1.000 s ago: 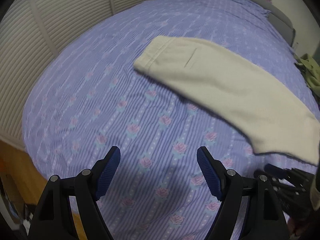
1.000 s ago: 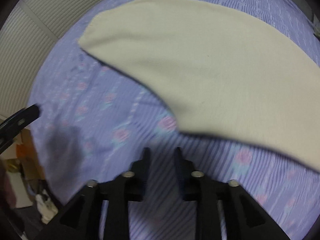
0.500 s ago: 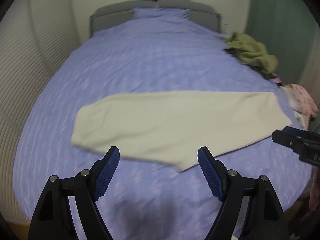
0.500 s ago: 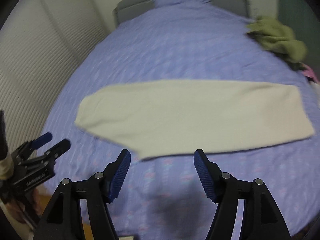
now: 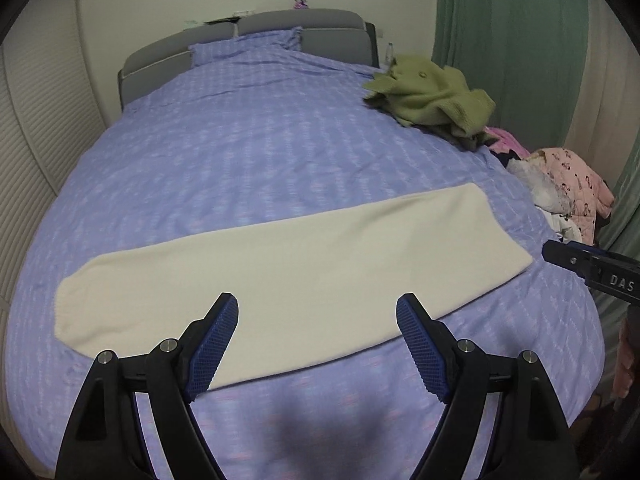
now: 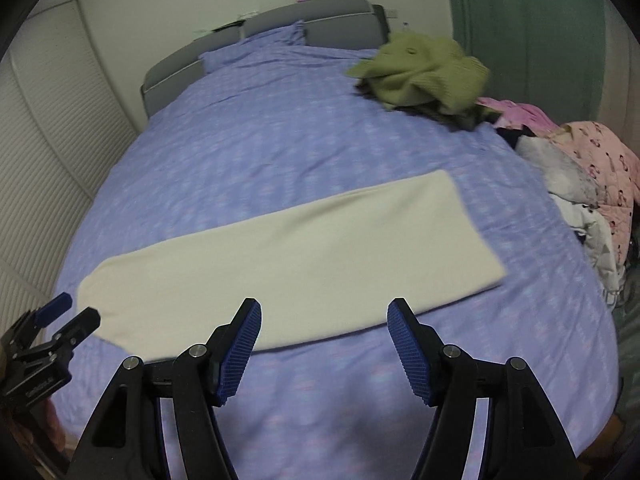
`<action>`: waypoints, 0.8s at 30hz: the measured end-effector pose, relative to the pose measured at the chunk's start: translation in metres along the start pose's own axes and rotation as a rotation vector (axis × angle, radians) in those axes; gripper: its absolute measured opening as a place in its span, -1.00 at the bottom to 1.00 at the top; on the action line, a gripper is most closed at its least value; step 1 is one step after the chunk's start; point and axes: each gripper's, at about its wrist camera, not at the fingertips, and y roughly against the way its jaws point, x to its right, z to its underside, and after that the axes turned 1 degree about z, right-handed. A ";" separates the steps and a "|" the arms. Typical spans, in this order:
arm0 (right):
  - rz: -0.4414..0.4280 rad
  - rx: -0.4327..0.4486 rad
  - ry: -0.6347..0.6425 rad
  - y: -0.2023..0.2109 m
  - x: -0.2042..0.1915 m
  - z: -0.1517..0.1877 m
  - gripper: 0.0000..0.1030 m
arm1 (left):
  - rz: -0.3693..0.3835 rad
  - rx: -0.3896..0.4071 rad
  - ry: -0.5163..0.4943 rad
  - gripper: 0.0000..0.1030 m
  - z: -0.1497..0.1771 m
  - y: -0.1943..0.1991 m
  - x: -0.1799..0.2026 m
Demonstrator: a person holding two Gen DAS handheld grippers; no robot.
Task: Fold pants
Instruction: 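Grip the cream trouser leg end with the right tool and lift it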
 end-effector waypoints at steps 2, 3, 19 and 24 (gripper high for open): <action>-0.007 -0.007 0.017 -0.011 0.032 -0.010 0.30 | 0.017 -0.021 -0.003 0.58 -0.010 -0.017 0.035; -0.015 -0.010 0.023 -0.015 0.046 -0.016 0.30 | 0.026 -0.029 -0.008 0.58 -0.014 -0.027 0.051; -0.113 -0.170 0.011 -0.193 0.186 -0.067 0.27 | 0.038 -0.160 -0.140 0.58 -0.060 -0.191 0.187; -0.134 -0.222 -0.024 -0.230 0.203 -0.066 0.19 | 0.051 -0.200 -0.123 0.58 -0.064 -0.220 0.204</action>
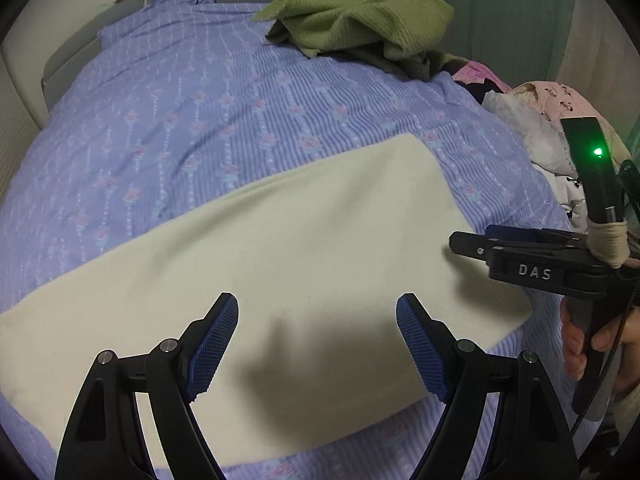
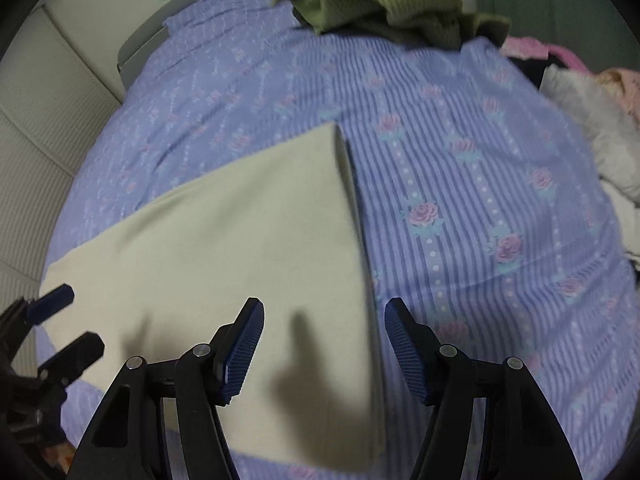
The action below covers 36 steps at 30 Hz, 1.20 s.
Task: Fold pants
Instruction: 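Grip the cream trouser leg end with the right tool and lift it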
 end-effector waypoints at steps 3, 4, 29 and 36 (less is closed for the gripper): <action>-0.011 -0.029 -0.007 -0.016 0.010 -0.003 0.15 | -0.001 -0.015 0.003 0.58 -0.003 -0.009 0.003; -0.019 -0.037 -0.008 -0.021 0.013 -0.003 0.11 | 0.003 -0.017 0.007 0.58 -0.003 -0.011 0.003; -0.343 -0.119 -0.213 -0.045 0.051 -0.005 -0.66 | 0.023 -0.018 -0.006 0.58 -0.004 -0.009 0.016; -0.167 0.011 -0.077 0.024 -0.016 -0.013 -0.69 | -0.017 -0.005 0.048 0.58 0.003 0.023 -0.018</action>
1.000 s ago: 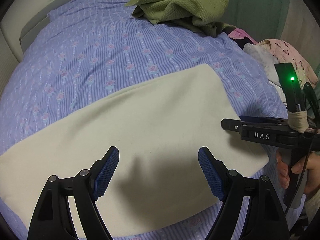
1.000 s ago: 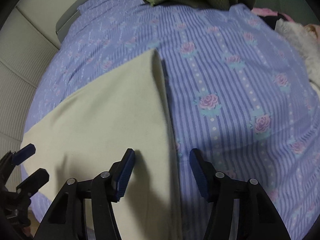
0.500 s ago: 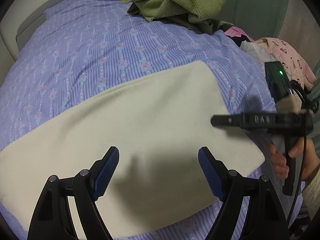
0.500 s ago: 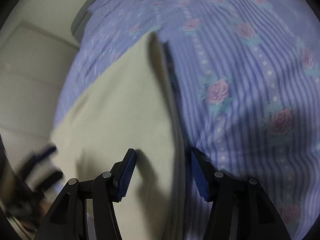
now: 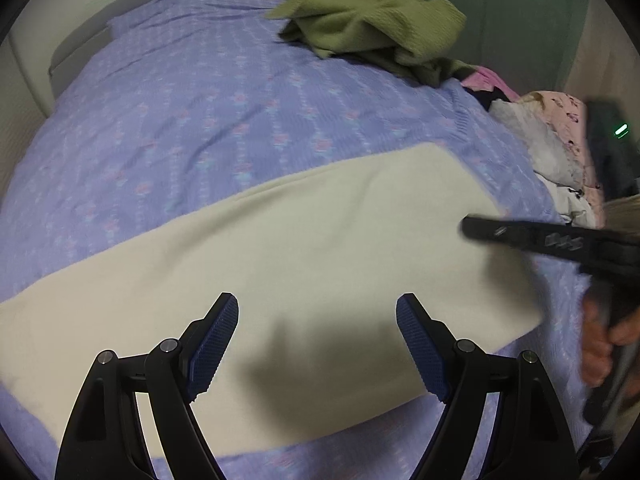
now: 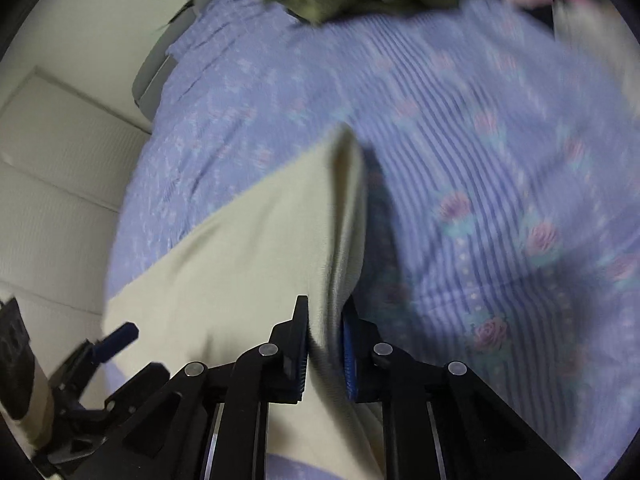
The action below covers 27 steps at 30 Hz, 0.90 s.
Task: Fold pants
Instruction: 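Grip the cream trouser leg end with the right tool and lift it, then fold the held leg end over toward the waistband, then open the right tool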
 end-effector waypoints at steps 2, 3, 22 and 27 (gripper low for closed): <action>0.034 0.024 0.069 0.018 -0.030 -0.004 -0.69 | -0.013 0.007 0.020 0.58 0.008 0.016 -0.019; 0.045 0.032 0.093 0.025 -0.042 -0.004 -0.70 | -0.023 0.009 0.032 0.58 0.013 0.025 -0.029; 0.161 0.050 0.358 0.060 -0.309 0.040 -0.70 | -0.100 0.057 0.263 0.58 0.116 0.181 -0.250; 0.152 0.000 0.410 0.033 -0.369 0.057 -0.70 | -0.114 0.061 0.276 0.58 0.136 0.197 -0.296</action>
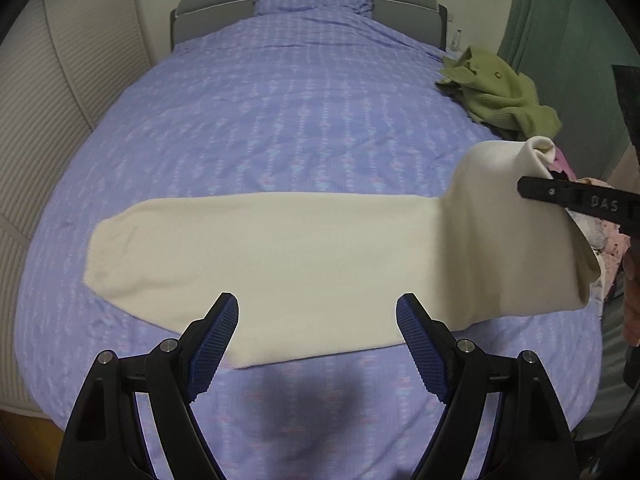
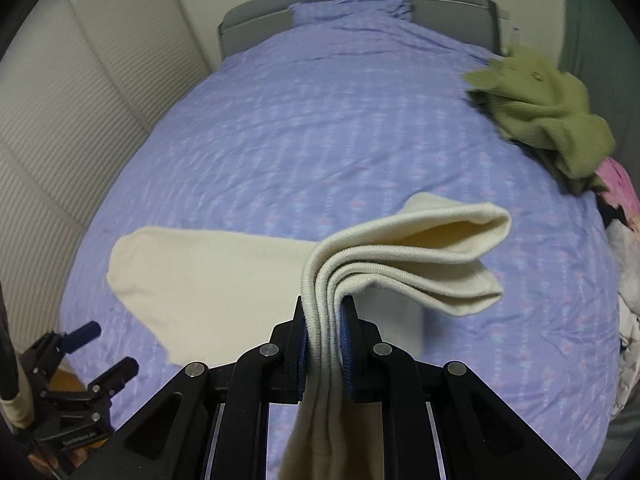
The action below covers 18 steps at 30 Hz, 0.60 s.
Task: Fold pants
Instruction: 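Fold the held leg end over toward the waistband, then open the right tool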
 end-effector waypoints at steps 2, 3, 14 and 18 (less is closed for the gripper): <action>-0.002 -0.026 0.014 -0.015 -0.024 -0.003 -0.70 | -0.003 -0.007 0.006 0.58 0.001 0.000 -0.021; -0.002 -0.040 0.011 -0.025 -0.032 -0.005 -0.70 | -0.002 -0.008 0.009 0.58 0.001 -0.001 -0.031; 0.042 -0.238 0.023 -0.146 -0.123 -0.005 -0.70 | -0.028 -0.037 0.067 0.58 0.008 -0.026 -0.121; 0.076 -0.292 0.013 -0.178 -0.138 -0.003 -0.70 | -0.035 -0.068 0.093 0.58 0.010 -0.043 -0.146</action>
